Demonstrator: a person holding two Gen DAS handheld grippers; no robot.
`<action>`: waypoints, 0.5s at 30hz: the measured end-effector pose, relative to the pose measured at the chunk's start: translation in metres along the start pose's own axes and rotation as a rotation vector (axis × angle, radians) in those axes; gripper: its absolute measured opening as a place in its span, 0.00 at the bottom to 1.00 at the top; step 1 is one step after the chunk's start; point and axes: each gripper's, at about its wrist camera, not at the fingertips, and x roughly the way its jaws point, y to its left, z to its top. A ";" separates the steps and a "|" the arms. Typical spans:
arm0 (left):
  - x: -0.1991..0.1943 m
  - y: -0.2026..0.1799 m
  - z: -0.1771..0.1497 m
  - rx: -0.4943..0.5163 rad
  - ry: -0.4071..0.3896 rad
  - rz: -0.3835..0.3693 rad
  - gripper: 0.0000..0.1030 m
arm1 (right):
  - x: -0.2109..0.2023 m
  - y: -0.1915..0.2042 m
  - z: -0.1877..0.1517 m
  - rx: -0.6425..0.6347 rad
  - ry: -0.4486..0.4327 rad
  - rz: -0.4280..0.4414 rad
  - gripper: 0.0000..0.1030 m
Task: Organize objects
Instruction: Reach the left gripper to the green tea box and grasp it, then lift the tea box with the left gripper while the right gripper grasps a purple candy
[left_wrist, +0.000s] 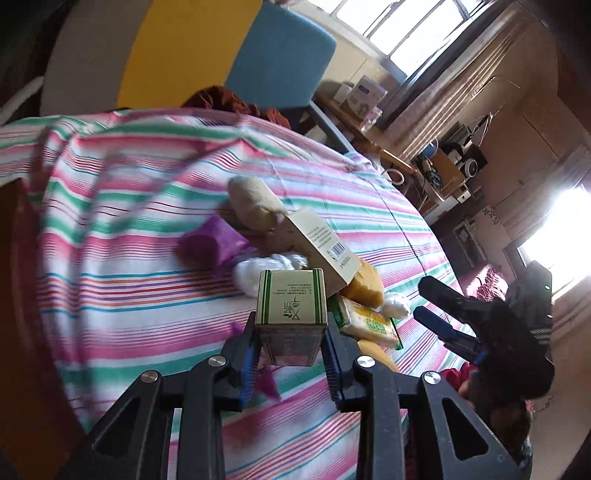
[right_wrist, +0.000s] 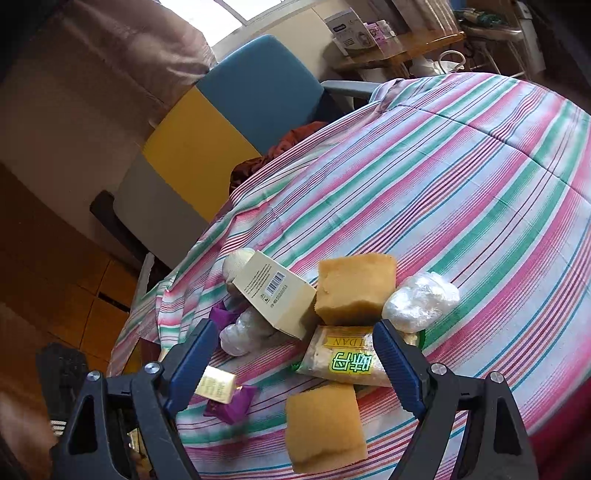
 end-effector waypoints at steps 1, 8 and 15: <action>-0.008 0.004 -0.002 0.000 -0.003 -0.001 0.30 | 0.002 0.002 -0.001 -0.013 0.007 -0.003 0.84; -0.034 0.016 -0.040 0.068 0.142 0.014 0.30 | 0.013 0.018 -0.010 -0.116 0.057 -0.020 0.84; -0.023 0.013 -0.071 0.122 0.243 0.074 0.30 | 0.027 0.049 -0.029 -0.283 0.143 0.017 0.84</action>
